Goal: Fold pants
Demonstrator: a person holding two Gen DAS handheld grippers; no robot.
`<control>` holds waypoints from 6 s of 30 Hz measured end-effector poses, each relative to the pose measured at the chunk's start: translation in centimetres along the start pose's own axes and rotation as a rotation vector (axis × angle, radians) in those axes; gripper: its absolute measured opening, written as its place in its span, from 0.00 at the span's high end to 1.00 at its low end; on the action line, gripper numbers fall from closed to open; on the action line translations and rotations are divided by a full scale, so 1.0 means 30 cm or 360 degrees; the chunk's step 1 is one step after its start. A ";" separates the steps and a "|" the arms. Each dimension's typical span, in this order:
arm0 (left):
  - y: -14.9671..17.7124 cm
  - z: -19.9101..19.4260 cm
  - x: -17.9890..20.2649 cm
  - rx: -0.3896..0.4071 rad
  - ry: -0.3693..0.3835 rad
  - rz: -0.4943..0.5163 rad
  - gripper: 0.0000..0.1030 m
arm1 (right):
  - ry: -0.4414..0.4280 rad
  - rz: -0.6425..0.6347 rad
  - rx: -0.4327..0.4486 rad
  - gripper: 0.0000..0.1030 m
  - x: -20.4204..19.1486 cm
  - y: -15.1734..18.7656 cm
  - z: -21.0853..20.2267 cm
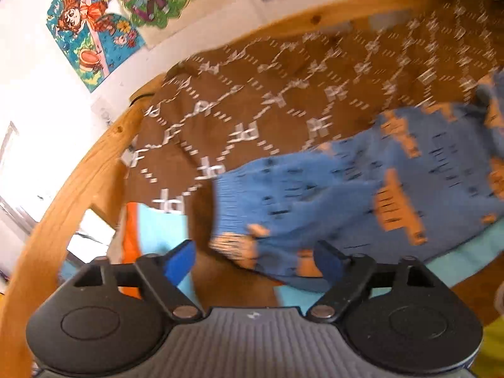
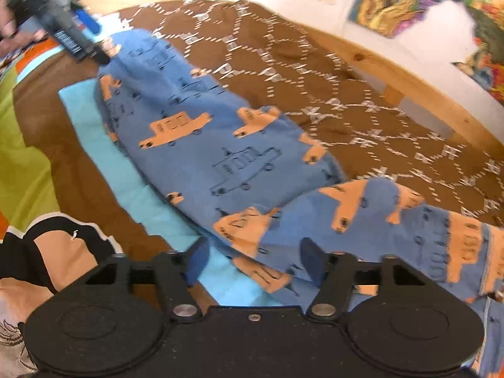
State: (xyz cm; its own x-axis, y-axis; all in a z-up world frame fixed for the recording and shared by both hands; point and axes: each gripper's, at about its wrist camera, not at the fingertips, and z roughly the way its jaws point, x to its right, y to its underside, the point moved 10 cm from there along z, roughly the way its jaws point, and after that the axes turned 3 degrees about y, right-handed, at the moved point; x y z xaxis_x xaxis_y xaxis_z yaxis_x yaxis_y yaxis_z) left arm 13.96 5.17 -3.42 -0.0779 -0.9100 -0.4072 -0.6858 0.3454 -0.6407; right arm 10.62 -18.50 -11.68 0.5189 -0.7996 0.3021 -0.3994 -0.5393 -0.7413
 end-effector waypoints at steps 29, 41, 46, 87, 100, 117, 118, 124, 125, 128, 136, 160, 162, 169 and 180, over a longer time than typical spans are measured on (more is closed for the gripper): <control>-0.220 -0.016 1.107 0.0442 0.0854 0.0942 0.67 | 0.0157 0.1125 0.0029 0.16 0.635 0.272 -0.182; -0.226 0.035 1.111 0.0316 0.0822 0.0968 0.84 | 0.0294 0.1600 0.0038 0.40 0.885 0.292 -0.015; -0.205 0.027 1.118 0.0330 0.0799 0.1053 0.96 | 0.0331 0.1693 0.0078 0.62 0.946 0.282 -0.004; -0.709 0.071 1.382 0.0288 0.1561 0.0857 0.30 | 0.0493 0.1633 -0.0114 0.52 0.735 0.516 -0.305; -0.742 0.098 1.557 0.0048 0.1849 0.0833 0.85 | 0.0535 0.1446 -0.0078 0.77 0.753 0.512 -0.321; -0.755 0.063 1.513 0.0370 0.1627 0.0765 0.32 | 0.0707 0.1296 0.0021 0.51 0.769 0.470 -0.380; -0.764 0.057 1.482 0.0396 0.1605 0.0732 0.27 | 0.0717 0.1247 0.0044 0.46 0.767 0.455 -0.385; -0.731 0.058 1.223 0.0521 0.1361 0.0576 0.08 | 0.0535 0.1108 0.0105 0.19 0.716 0.359 -0.330; -0.714 0.064 1.169 0.0527 0.1322 0.0539 0.06 | 0.0461 0.1128 0.0099 0.14 0.702 0.349 -0.311; -0.602 0.090 0.998 0.0497 0.1205 0.0440 0.00 | 0.0371 0.1201 0.0049 0.12 0.677 0.355 -0.268; -0.299 0.253 0.633 0.0214 0.0811 0.0448 0.00 | 0.0596 0.1405 -0.0021 0.01 0.719 0.379 -0.281; -0.477 0.627 0.392 -0.0272 0.0947 0.0300 0.63 | 0.0108 0.0359 -0.0092 0.01 0.342 0.056 0.085; -0.467 0.644 0.407 -0.0330 0.0932 0.0312 0.71 | 0.0088 0.0327 -0.0089 0.01 0.329 0.046 0.105; -0.483 0.611 0.429 -0.0183 0.0732 0.0380 0.96 | 0.0066 0.0283 -0.0106 0.01 0.303 0.038 0.134; -0.500 0.620 0.457 0.0021 0.0498 0.0481 0.95 | 0.0188 0.0315 -0.0098 0.01 0.430 0.057 0.168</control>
State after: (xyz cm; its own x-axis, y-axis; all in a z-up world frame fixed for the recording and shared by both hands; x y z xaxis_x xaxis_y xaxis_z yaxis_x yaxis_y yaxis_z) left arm 36.63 -8.22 -11.50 -0.4907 -0.7924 -0.3623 -0.5891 0.6081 -0.5321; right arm 20.45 -28.40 -12.07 0.3357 -0.9146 0.2253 -0.5318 -0.3815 -0.7561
